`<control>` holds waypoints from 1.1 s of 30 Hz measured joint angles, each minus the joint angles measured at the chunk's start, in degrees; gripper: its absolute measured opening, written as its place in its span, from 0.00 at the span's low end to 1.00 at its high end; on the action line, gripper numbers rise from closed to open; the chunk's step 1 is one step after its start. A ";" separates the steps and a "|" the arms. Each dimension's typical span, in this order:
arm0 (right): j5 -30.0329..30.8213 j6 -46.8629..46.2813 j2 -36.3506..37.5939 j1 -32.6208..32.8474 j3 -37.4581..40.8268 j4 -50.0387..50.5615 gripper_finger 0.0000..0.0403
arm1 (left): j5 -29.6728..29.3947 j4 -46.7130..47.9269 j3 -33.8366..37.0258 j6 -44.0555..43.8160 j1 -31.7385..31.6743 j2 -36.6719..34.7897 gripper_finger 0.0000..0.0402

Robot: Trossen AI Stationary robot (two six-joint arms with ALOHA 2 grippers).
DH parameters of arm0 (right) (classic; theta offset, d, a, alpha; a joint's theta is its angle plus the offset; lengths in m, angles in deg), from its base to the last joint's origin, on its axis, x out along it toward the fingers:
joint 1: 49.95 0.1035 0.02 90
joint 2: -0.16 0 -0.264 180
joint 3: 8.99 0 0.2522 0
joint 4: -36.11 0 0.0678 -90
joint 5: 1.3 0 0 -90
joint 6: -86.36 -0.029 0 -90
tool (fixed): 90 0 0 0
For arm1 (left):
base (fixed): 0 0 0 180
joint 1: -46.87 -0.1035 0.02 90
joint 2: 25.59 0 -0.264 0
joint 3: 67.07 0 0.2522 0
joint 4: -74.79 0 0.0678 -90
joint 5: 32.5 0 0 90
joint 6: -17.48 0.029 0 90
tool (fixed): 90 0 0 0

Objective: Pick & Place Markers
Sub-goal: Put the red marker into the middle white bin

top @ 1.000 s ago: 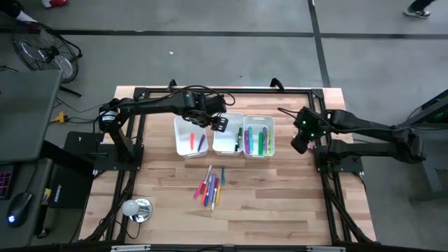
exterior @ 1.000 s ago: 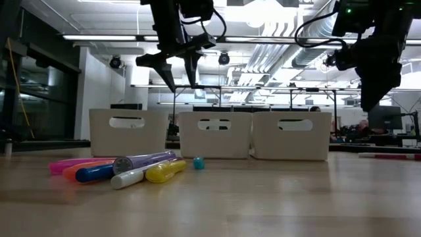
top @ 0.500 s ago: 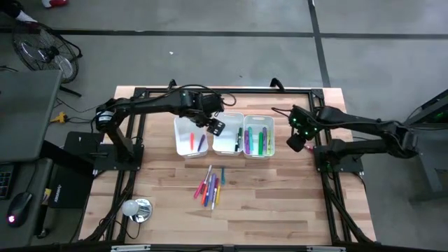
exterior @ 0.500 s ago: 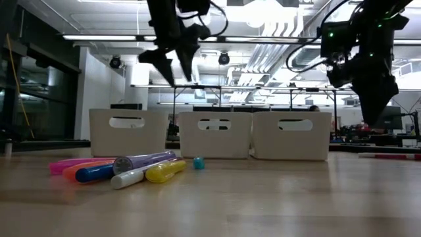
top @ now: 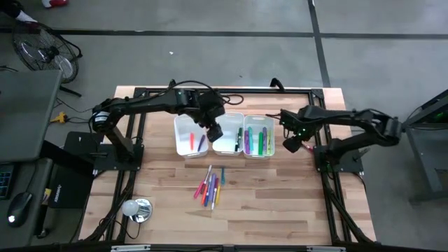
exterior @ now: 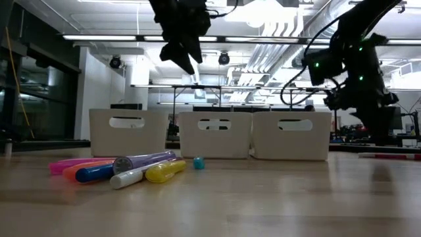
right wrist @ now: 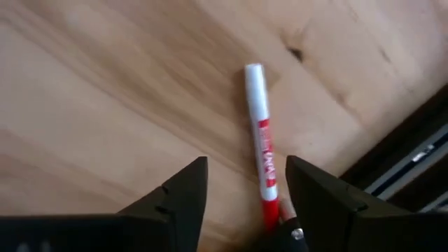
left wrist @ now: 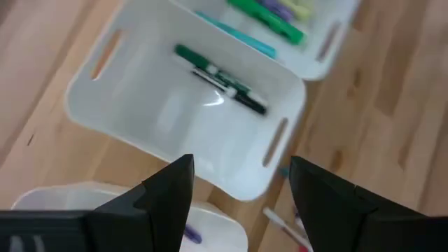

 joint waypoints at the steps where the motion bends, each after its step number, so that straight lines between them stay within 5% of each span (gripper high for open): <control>1: -0.38 0.06 -0.99 -0.33 0.00 0.08 0.47 | 0.97 0.18 0.00 1.57 0.00 -0.02 0.57; 8: -2.99 -1.11 -6.51 -3.50 0.00 -1.61 0.49 | 6.67 0.86 0.00 9.78 0.00 0.00 0.57; 24: -11.90 2.36 -10.19 -7.86 3.27 -9.82 0.49 | 7.00 3.51 0.00 18.52 0.00 0.00 0.57; 33: -9.73 1.09 -9.24 -4.21 3.96 -10.08 0.49 | 7.09 3.73 0.00 21.07 0.00 0.00 0.57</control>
